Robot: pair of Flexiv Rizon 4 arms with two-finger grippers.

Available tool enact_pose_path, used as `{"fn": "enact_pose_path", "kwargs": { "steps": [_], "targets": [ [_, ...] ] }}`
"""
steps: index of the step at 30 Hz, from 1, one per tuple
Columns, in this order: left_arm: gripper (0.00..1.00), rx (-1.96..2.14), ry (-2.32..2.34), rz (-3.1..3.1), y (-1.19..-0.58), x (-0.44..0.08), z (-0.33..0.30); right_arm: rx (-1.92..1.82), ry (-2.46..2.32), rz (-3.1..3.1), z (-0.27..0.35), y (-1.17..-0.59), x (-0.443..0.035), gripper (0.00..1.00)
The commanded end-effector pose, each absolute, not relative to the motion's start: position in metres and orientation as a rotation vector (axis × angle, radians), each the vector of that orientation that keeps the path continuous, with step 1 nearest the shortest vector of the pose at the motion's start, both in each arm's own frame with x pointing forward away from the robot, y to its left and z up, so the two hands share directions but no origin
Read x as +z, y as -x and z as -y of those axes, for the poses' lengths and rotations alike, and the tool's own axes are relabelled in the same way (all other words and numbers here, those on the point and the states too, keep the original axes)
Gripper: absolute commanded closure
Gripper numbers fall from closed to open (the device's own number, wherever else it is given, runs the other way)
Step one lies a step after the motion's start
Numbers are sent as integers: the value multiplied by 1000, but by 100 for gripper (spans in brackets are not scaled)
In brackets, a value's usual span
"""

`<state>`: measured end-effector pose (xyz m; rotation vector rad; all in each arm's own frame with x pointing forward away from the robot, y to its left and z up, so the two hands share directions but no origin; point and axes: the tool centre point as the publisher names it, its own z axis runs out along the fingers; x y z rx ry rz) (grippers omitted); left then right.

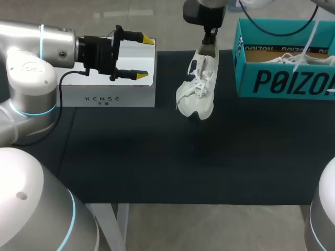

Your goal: Take the shoe out of the shoebox, open the shoe tongue, remove and reinsert the insole, then place the shoe into the shoebox

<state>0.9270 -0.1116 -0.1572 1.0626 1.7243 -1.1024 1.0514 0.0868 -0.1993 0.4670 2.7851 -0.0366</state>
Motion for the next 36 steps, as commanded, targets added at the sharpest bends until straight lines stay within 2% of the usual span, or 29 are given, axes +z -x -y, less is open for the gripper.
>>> {"fn": "enact_pose_path", "kwargs": {
  "steps": [1,7,12,28,36],
  "targets": [
    [0,-1100,-1065,-1728,-926,-156,111,-134,-677,-2805,-75,-1070,-184,100],
    [0,-1100,-1065,-1728,-926,-156,111,-353,-1009,-2553,-19,-1115,-131,100],
    [0,-1100,-1065,-1728,-926,-156,111,-548,-1415,-2318,33,-1154,-114,100],
    [0,-1100,-1065,-1728,-926,-156,111,-548,-1415,-2318,33,-1154,-114,100],
    [0,-1100,-1065,-1728,-926,-156,111,-371,-1573,-2493,79,-1183,-101,100]
  ]
}}
